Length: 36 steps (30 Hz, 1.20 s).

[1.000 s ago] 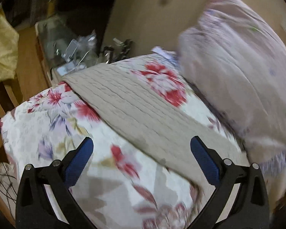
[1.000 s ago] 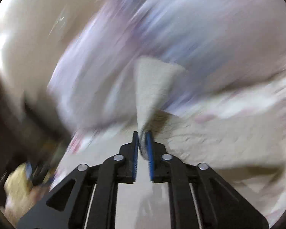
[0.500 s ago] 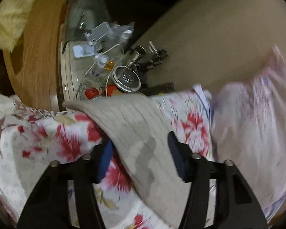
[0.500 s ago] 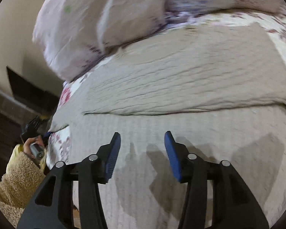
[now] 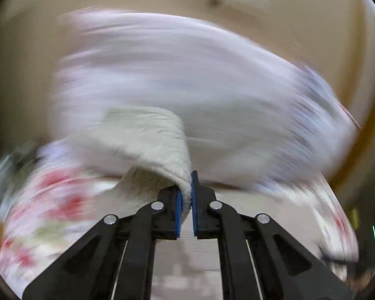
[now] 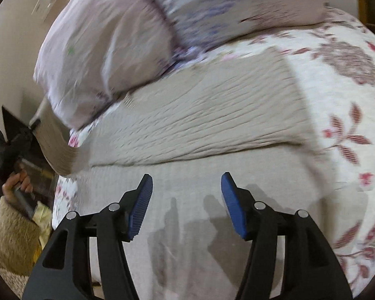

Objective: Fold small clothes

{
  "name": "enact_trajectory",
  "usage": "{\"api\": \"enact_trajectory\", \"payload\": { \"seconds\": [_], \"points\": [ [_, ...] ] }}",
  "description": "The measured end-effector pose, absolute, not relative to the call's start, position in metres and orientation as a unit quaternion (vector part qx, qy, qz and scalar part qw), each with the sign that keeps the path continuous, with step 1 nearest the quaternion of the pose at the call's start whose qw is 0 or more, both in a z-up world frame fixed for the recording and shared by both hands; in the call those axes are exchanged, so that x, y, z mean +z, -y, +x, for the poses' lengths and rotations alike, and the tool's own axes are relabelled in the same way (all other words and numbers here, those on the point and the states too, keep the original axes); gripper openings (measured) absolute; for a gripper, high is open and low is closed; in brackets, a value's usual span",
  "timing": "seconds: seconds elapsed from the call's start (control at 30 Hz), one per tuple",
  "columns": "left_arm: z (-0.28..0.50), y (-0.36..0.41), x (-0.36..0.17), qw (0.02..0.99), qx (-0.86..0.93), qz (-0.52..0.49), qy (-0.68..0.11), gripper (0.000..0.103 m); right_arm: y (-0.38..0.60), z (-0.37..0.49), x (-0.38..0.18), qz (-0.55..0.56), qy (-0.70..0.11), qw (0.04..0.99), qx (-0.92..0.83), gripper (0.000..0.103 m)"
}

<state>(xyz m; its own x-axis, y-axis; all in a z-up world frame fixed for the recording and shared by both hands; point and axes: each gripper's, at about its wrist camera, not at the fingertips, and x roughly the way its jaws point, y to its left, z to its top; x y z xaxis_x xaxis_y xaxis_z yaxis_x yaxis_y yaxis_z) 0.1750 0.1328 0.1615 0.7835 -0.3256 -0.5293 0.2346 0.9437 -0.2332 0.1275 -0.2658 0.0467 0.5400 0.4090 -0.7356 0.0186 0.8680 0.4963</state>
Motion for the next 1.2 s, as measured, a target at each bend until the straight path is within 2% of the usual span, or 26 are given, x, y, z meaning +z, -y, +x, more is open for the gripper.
{"api": "enact_trajectory", "payload": {
  "seconds": [0.1,0.13,0.2,0.23,0.27,0.33,0.43,0.5,0.53,0.57,0.6,0.63,0.73,0.77,0.8,0.9,0.97,1.03,1.2],
  "points": [
    [0.171,-0.005,0.140,0.900,-0.259,0.012,-0.352,0.025,0.289,0.124,0.041,0.238,-0.467,0.846,0.096,0.062],
    [0.165,0.028,0.125,0.884,-0.270,0.047,-0.379,0.026,0.296,0.123,0.038,0.243,-0.472,0.843,0.090,0.062],
    [0.150,0.041,0.107,0.876,-0.261,0.069,-0.400,0.027,0.314,0.116,0.034,0.260,-0.478,0.836,0.079,0.062],
    [0.142,0.031,0.102,0.878,-0.246,0.060,-0.406,0.038,0.323,0.110,0.033,0.265,-0.476,0.835,0.075,0.062],
    [0.139,0.014,0.098,0.883,-0.218,0.045,-0.413,0.056,0.332,0.103,0.033,0.266,-0.476,0.835,0.069,0.062],
    [0.117,-0.045,0.090,0.893,-0.137,-0.001,-0.428,0.068,0.352,0.085,0.026,0.270,-0.485,0.830,0.060,0.062],
    [0.089,-0.105,0.075,0.884,-0.060,-0.041,-0.461,0.071,0.372,0.060,0.011,0.298,-0.506,0.807,0.058,0.062],
    [0.068,-0.137,0.060,0.869,-0.020,-0.063,-0.490,0.071,0.375,0.046,-0.001,0.325,-0.523,0.784,0.077,0.053],
    [0.055,-0.144,0.052,0.860,-0.013,-0.077,-0.504,0.071,0.374,0.041,-0.004,0.335,-0.524,0.778,0.091,0.053],
    [0.040,-0.152,0.042,0.850,-0.014,-0.099,-0.518,0.069,0.372,0.035,-0.006,0.344,-0.525,0.771,0.106,0.047],
    [0.030,-0.154,0.036,0.843,-0.019,-0.114,-0.525,0.067,0.367,0.030,-0.011,0.358,-0.535,0.754,0.131,0.037],
    [0.019,-0.156,0.031,0.836,-0.028,-0.133,-0.532,0.059,0.363,0.026,-0.016,0.367,-0.544,0.740,0.148,0.034],
    [-0.020,-0.150,0.023,0.828,-0.062,-0.182,-0.527,0.049,0.352,0.012,-0.027,0.389,-0.560,0.706,0.194,0.025],
    [-0.029,-0.149,0.022,0.825,-0.071,-0.196,-0.526,0.041,0.351,0.009,-0.030,0.395,-0.565,0.696,0.204,0.019],
    [-0.038,-0.148,0.020,0.817,-0.084,-0.215,-0.528,0.040,0.348,0.005,-0.035,0.401,-0.572,0.683,0.215,0.013],
    [-0.051,-0.143,0.016,0.810,-0.090,-0.238,-0.528,0.034,0.338,-0.002,-0.042,0.401,-0.589,0.660,0.237,0.010],
    [-0.051,-0.143,0.010,0.792,-0.097,-0.268,-0.539,0.017,0.334,-0.002,-0.041,0.400,-0.588,0.658,0.247,0.009],
    [-0.049,-0.133,0.006,0.785,-0.099,-0.271,-0.547,0.008,0.330,0.008,-0.033,0.398,-0.576,0.664,0.261,0.009],
    [-0.018,-0.135,0.036,0.792,-0.146,-0.301,-0.511,0.006,0.330,0.052,0.016,0.415,-0.500,0.702,0.290,0.008]
  ]
}}
